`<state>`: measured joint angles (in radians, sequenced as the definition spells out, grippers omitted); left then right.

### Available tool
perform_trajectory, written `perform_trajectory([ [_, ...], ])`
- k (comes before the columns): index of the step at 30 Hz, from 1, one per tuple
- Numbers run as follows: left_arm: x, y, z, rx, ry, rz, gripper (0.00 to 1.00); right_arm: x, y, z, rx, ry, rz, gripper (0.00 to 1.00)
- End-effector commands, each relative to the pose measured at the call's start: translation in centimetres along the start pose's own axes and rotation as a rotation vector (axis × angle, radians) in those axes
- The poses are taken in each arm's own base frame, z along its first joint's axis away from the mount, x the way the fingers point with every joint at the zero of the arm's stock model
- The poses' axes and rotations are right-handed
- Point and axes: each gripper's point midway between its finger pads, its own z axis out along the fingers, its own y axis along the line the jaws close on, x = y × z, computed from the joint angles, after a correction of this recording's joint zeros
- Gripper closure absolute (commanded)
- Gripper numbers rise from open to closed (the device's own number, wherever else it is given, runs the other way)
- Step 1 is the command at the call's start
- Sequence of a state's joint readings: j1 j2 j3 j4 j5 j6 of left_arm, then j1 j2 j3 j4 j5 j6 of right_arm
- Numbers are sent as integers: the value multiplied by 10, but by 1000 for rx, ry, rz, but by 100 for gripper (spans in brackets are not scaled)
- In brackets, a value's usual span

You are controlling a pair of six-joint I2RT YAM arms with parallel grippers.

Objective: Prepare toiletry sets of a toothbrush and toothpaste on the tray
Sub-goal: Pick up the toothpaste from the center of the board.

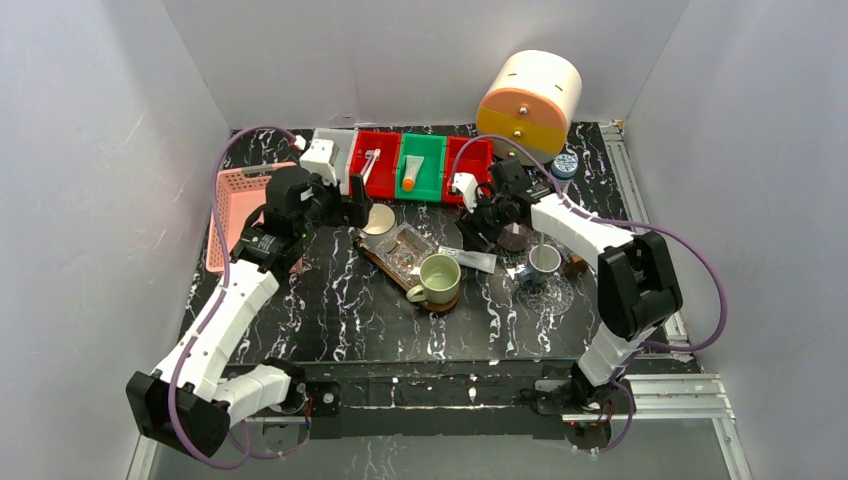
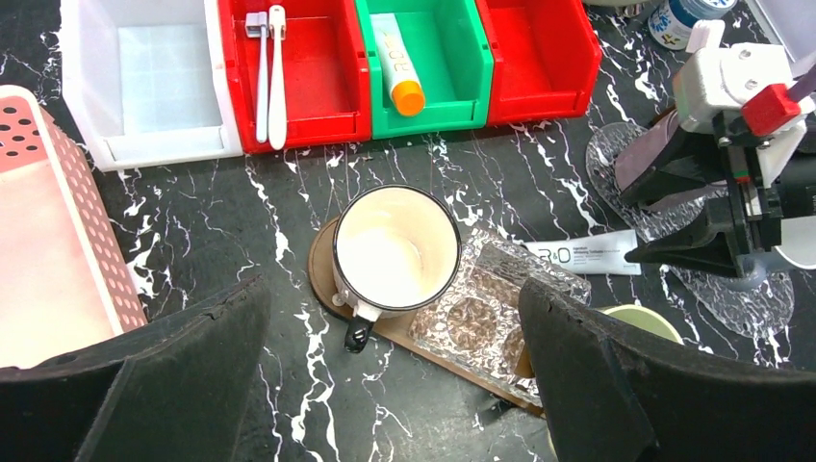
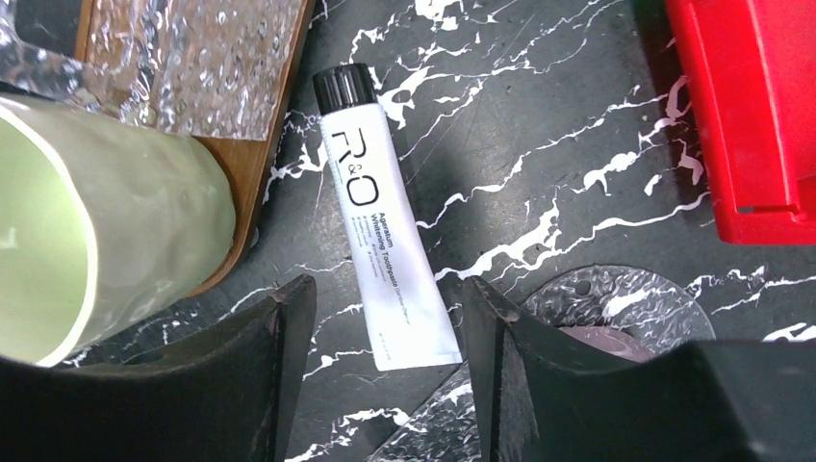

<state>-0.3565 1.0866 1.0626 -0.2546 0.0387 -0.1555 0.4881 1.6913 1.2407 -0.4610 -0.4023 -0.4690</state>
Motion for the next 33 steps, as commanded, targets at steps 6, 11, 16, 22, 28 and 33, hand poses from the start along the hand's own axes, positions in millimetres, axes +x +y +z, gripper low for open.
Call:
perform_trajectory([
  [6,0,6,-8,-43,-41,39,2,8,4,25,-61,47,-174,32],
  [11,1,6,-8,-42,-42,42,2,28,3,38,-65,125,-193,31],
  [16,2,5,-7,-39,-42,42,2,37,-1,50,-43,147,-210,31],
  [22,3,5,-7,-37,-41,43,2,45,-8,59,-14,176,-224,33],
  [28,4,5,-6,-36,-39,43,2,46,-13,65,8,179,-226,39],
  [33,4,5,-6,-34,-40,43,2,31,-16,65,24,130,-219,49],
])
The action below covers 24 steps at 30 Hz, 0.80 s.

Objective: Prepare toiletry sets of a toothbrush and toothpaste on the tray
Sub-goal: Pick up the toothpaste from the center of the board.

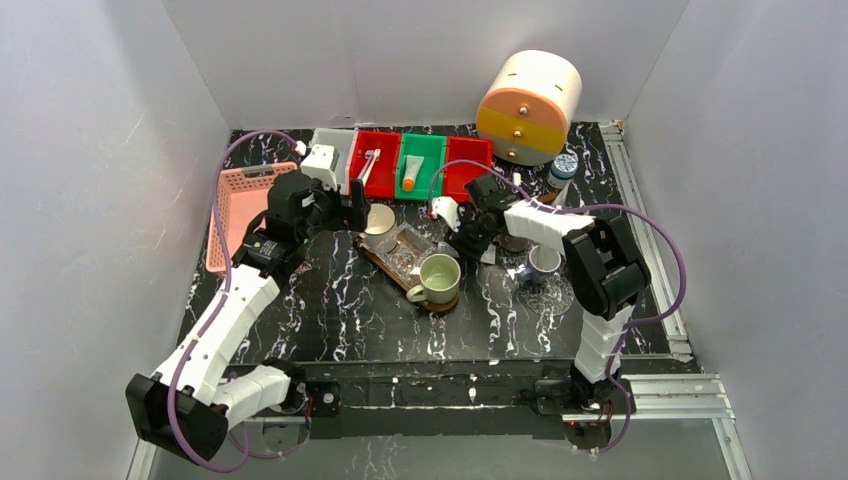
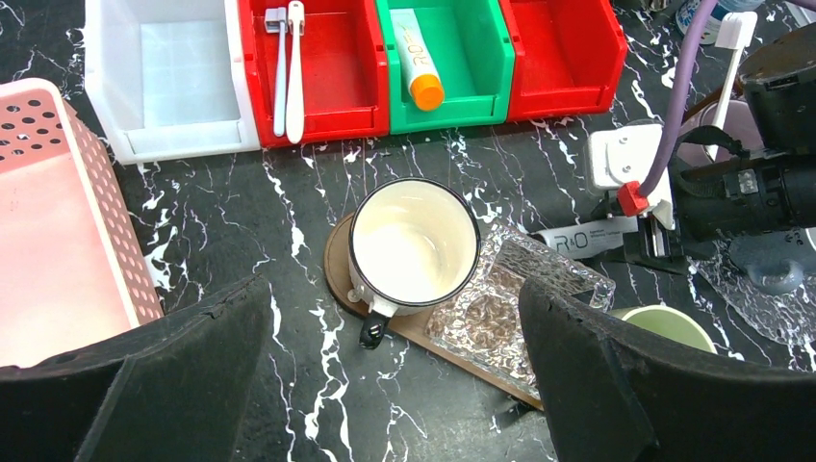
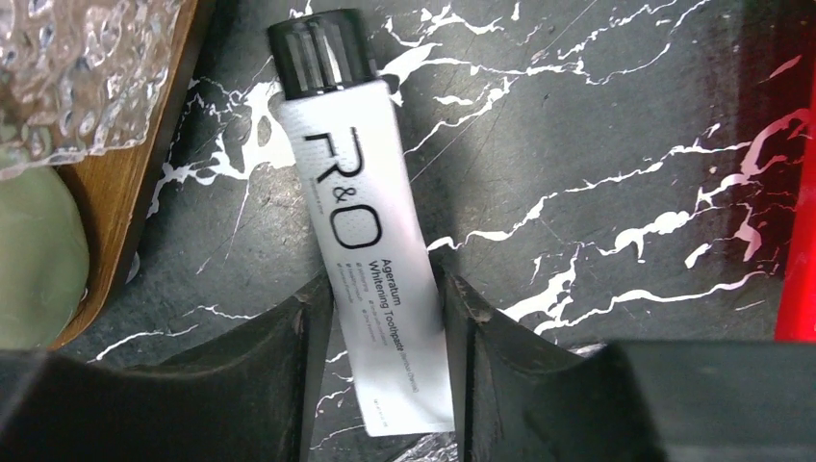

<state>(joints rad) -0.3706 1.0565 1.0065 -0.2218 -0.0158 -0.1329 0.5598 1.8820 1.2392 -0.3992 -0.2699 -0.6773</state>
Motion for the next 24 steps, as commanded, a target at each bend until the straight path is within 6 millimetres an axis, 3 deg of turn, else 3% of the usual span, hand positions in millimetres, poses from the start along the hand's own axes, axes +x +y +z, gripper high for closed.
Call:
perform_trajectory([
  [1,-5,-2,-5,6,-27,14,2,-14,-7,2,26,-49,-1,50],
  [9,-4,-2,-5,9,-27,12,2,-30,-12,-5,48,-99,40,76],
  [17,-5,-4,-4,15,-29,-10,2,-61,-17,-36,109,-217,32,77],
  [24,-6,-6,1,-2,5,-98,2,-91,-36,-67,235,-330,42,78],
])
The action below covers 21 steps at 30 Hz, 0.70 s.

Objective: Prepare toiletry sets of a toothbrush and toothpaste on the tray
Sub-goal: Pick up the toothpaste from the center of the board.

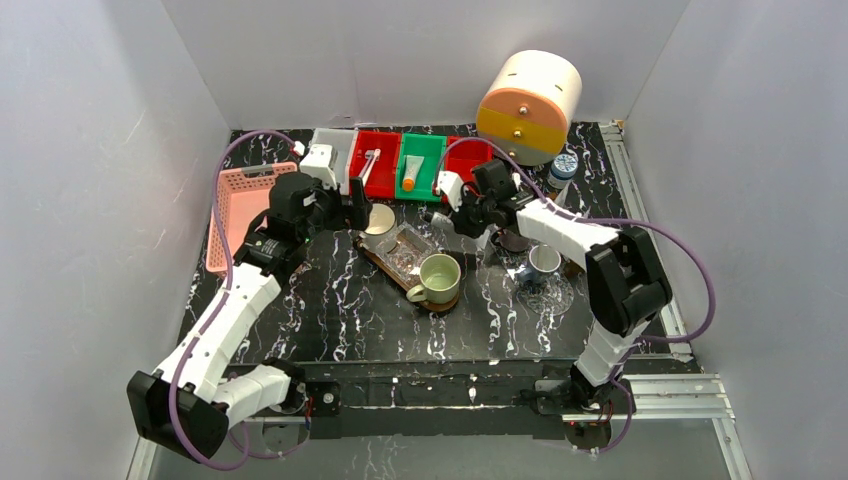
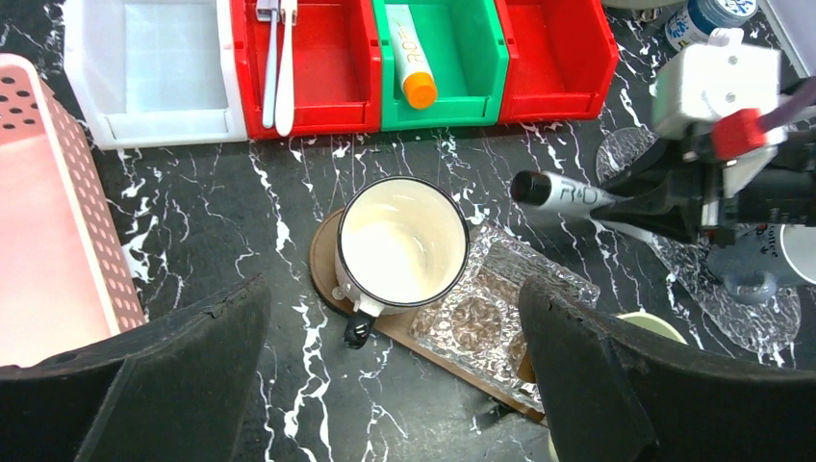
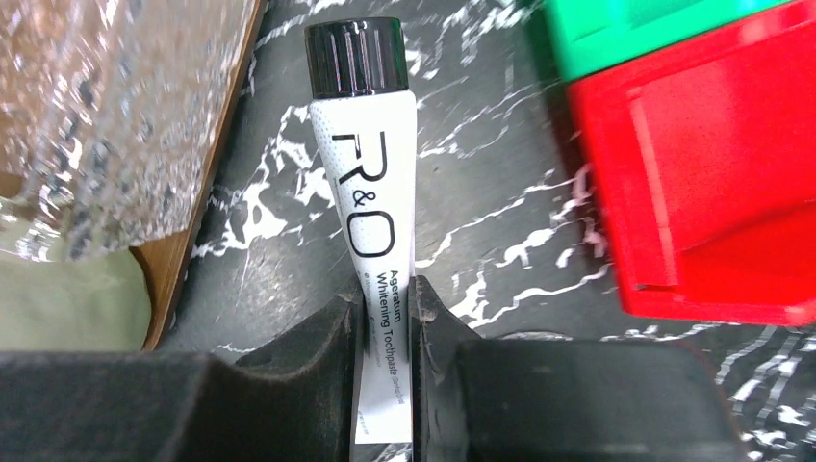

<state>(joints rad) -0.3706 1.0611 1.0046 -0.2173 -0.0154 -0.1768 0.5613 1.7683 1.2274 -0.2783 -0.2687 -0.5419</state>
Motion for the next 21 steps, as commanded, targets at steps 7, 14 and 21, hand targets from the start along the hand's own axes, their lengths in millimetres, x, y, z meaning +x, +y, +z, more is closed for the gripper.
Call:
perform_trajectory([
  [7,-19,-17,2,30,-32,-203,2,-73,-40,-40,229,-252,50,79],
  [14,-21,-48,19,169,2,-358,2,-107,-32,-69,220,-408,53,79],
  [21,-26,-72,35,279,26,-484,2,-131,-13,-93,182,-524,21,79],
])
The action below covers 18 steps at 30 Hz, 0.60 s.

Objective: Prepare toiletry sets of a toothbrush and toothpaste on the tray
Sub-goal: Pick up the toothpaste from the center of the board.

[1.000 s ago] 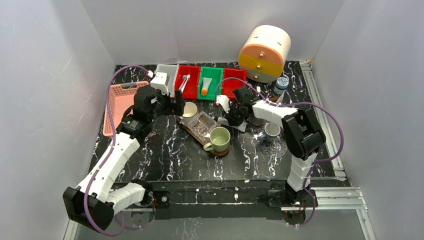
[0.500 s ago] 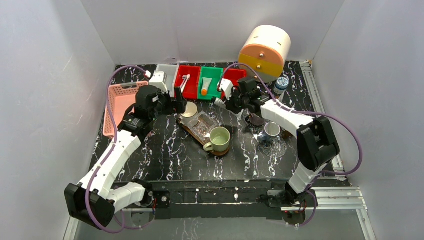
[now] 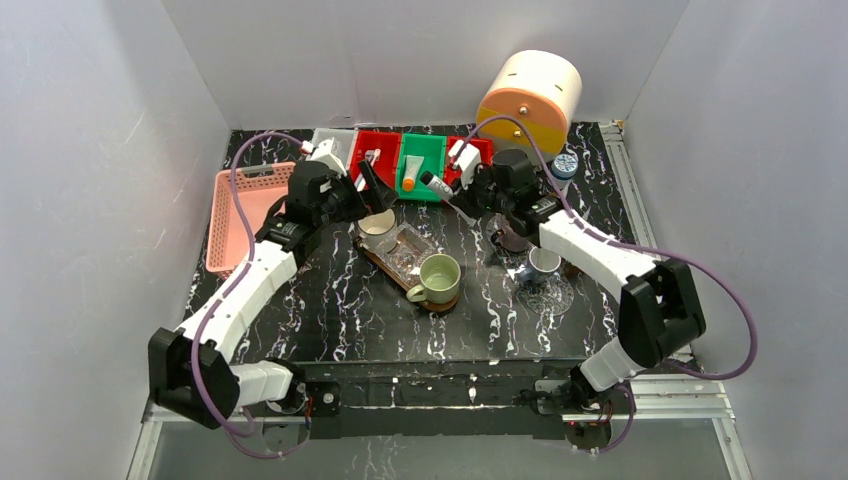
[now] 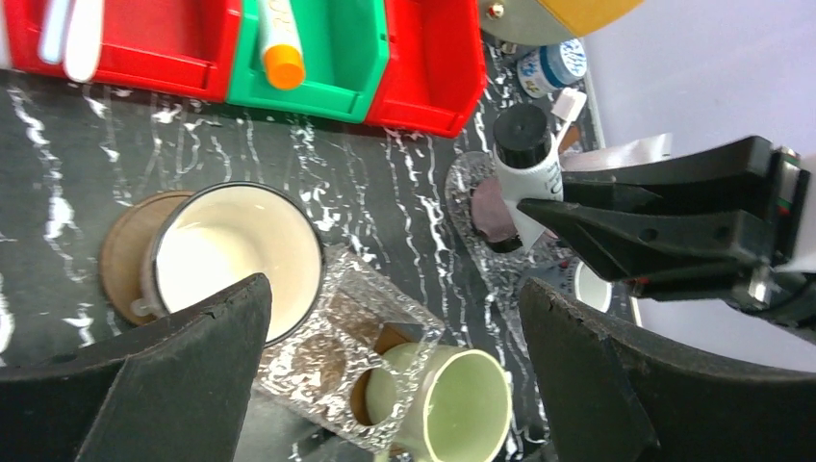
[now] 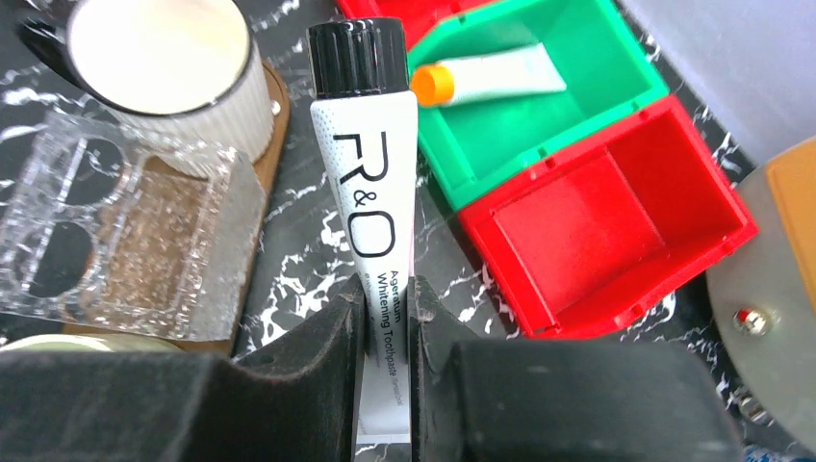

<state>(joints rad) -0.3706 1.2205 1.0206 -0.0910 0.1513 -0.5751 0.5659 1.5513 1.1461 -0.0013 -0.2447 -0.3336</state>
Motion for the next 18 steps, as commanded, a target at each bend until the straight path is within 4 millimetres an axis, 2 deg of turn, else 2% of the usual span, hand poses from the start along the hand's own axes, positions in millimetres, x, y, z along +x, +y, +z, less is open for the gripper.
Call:
perform_trajectory([
  [1,-21,-42,0,156,-33,-88,2,-56,10,-16,-20,-191,-37,79],
  [4,-28,-54,3,211,-47,-114,2,-63,19,-18,-40,-209,-54,79],
  [10,-30,-71,11,303,-25,-179,2,-74,36,-18,-65,-233,-86,78],
  [18,-20,-77,22,361,3,-244,3,-90,54,-16,-102,-275,-118,77],
])
